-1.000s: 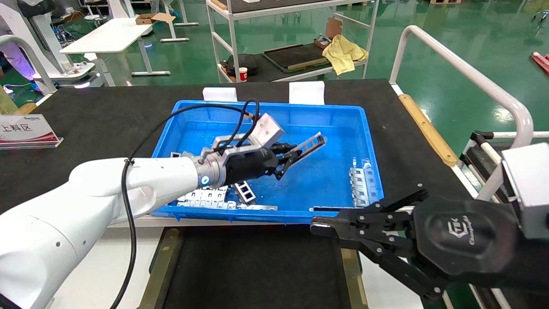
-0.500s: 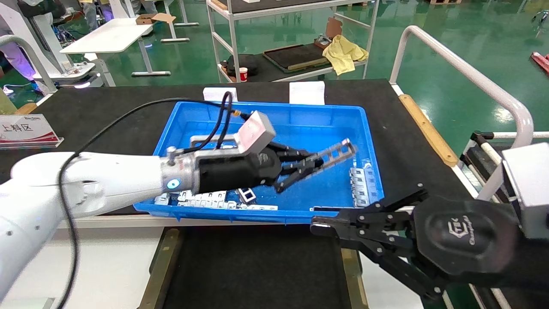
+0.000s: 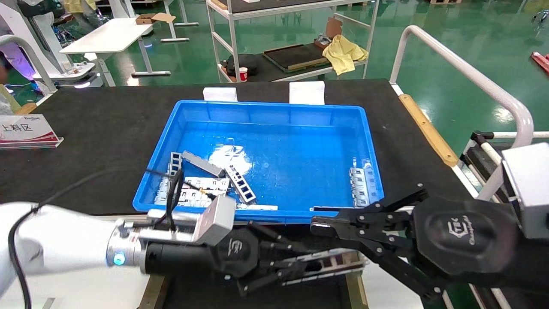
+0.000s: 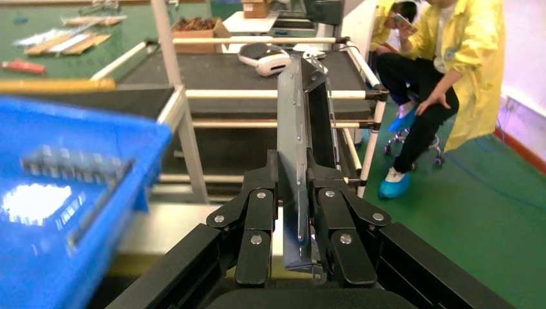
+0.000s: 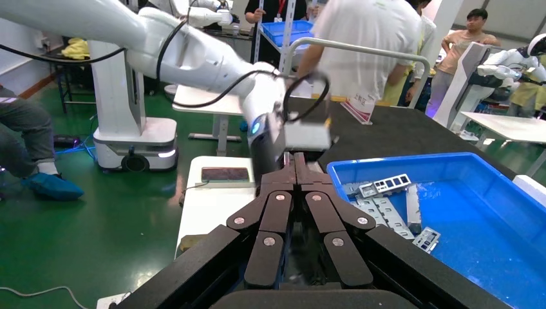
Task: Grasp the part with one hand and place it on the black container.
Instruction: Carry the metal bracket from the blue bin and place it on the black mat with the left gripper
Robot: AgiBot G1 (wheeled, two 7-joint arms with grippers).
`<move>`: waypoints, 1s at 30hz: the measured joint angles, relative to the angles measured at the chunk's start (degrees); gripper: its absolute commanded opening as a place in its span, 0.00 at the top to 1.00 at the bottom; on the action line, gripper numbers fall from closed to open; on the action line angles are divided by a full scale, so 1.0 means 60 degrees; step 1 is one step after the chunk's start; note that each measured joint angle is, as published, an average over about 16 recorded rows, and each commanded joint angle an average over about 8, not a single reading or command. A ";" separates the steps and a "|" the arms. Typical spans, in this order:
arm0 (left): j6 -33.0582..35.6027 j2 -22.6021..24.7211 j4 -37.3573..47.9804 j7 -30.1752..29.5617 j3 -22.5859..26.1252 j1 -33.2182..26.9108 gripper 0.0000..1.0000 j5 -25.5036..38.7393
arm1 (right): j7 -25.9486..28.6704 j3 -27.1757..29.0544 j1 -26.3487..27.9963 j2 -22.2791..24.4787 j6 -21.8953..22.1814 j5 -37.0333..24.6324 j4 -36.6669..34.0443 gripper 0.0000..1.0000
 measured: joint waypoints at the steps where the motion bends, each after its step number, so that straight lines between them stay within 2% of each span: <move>1: -0.0045 -0.0079 -0.0074 -0.0013 0.0014 0.0188 1.00 -0.0022 | 0.0000 0.0000 0.0000 0.0000 0.0000 0.0000 0.0000 1.00; 8: -0.0801 -0.0613 -0.0886 -0.0335 0.0092 0.1618 1.00 -0.0213 | 0.0000 -0.0001 0.0000 0.0000 0.0000 0.0001 0.0000 1.00; 15: -0.2402 -0.0982 -0.2066 -0.1060 0.0044 0.3074 1.00 -0.0657 | -0.0001 -0.0001 0.0000 0.0001 0.0001 0.0001 0.0000 1.00; 22: -0.4873 -0.1036 -0.3432 -0.2022 -0.0143 0.4352 1.00 -0.1346 | -0.0001 -0.0002 0.0001 0.0001 0.0001 0.0001 0.0000 1.00; 30: -0.8495 -0.0907 -0.5221 -0.3045 -0.0378 0.5481 1.00 -0.2078 | -0.0001 -0.0003 0.0001 0.0001 0.0001 0.0002 0.0000 1.00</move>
